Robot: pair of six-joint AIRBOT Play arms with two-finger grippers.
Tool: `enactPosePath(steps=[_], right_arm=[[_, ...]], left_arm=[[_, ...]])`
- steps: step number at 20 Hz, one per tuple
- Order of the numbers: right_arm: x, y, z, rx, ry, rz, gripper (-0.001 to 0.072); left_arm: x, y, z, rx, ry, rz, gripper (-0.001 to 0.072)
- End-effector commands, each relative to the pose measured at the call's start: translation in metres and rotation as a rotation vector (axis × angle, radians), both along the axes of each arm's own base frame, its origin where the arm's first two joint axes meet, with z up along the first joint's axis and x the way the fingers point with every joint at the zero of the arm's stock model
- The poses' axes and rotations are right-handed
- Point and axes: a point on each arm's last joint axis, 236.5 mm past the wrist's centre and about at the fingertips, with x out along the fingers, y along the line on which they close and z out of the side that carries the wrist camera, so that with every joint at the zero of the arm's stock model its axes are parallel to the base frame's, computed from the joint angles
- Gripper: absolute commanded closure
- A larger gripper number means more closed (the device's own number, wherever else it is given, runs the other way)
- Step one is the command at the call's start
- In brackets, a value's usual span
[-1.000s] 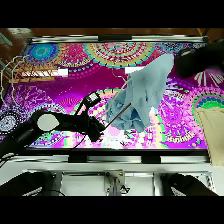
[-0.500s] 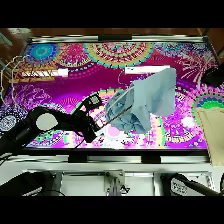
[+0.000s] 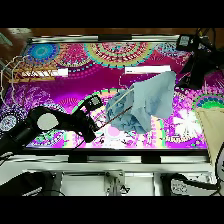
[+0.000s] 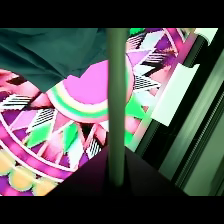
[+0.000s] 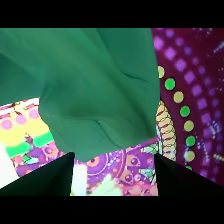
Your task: Fold the shirts.
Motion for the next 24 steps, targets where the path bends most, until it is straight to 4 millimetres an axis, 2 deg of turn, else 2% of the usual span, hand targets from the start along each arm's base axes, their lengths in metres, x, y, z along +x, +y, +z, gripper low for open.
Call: enactPosePath(steps=[1, 3, 6, 10, 11, 12, 13, 14, 15, 16, 17, 20, 21, 22, 23, 24], right_arm=[[0.01, 0.019, -0.007, -0.017, -0.032, 0.112, 0.0081], [0.02, 0.024, -0.014, -0.017, -0.044, 0.118, 0.0081], [0.018, 0.033, -0.03, 0.012, 0.021, 0.145, 0.0081], [0.013, 0.033, -0.047, 0.014, 0.096, 0.157, 0.0083], [0.013, 0.035, -0.048, 0.022, 0.101, 0.161, 0.0114], [0.011, 0.035, -0.048, 0.025, 0.107, 0.161, 0.0213], [0.01, 0.036, -0.048, 0.028, 0.114, 0.162, 0.0213], [0.008, 0.037, -0.048, 0.032, 0.122, 0.166, 0.0242], [0.007, 0.039, -0.048, 0.045, 0.131, 0.153, 0.0392], [0.003, 0.04, -0.048, 0.054, 0.15, 0.145, 0.0607], [-0.002, 0.04, -0.048, 0.059, 0.174, 0.14, 0.0636], [-0.007, 0.044, -0.045, 0.081, 0.19, 0.129, 0.0636], [-0.007, 0.043, -0.044, 0.077, 0.189, 0.121, 0.0636], [-0.008, 0.041, -0.042, 0.072, 0.186, 0.114, 0.0636], [-0.01, 0.041, -0.039, 0.07, 0.18, 0.114, 0.0637], [-0.011, 0.041, -0.036, 0.07, 0.17, 0.114, 0.0637]], left_arm=[[-0.001, 0.002, -0.002, 0.015, -0.004, -0.013, 0.0659], [-0.003, 0.003, -0.003, 0.022, 0.005, -0.018, 0.0659], [-0.003, 0.003, -0.003, 0.022, -0.001, -0.023, 0.0659], [-0.003, 0.003, -0.002, 0.021, -0.001, -0.023, 0.0659], [-0.002, 0.003, -0.002, 0.02, -0.004, -0.021, 0.0659], [0.0, 0.002, -0.001, 0.015, -0.011, -0.017, 0.0659], [0.003, 0.001, 0.0, 0.006, -0.023, -0.011, 0.0659], [0.007, -0.001, 0.003, -0.006, -0.04, -0.001, 0.0658], [0.013, -0.003, 0.006, -0.019, -0.06, 0.01, 0.0657], [0.019, -0.005, 0.009, -0.033, -0.085, 0.022, 0.0655], [0.025, -0.006, 0.012, -0.041, -0.109, 0.032, 0.0655], [0.043, 0.002, 0.013, -0.001, -0.206, 0.039, 0.065], [0.049, 0.008, 0.011, 0.032, -0.24, 0.033, 0.0617], [0.055, 0.015, 0.01, 0.068, -0.277, 0.029, 0.0528], [0.061, 0.018, 0.011, 0.088, -0.31, 0.026, 0.0373], [0.068, 0.022, 0.013, 0.109, -0.348, 0.023, 0.0256]])
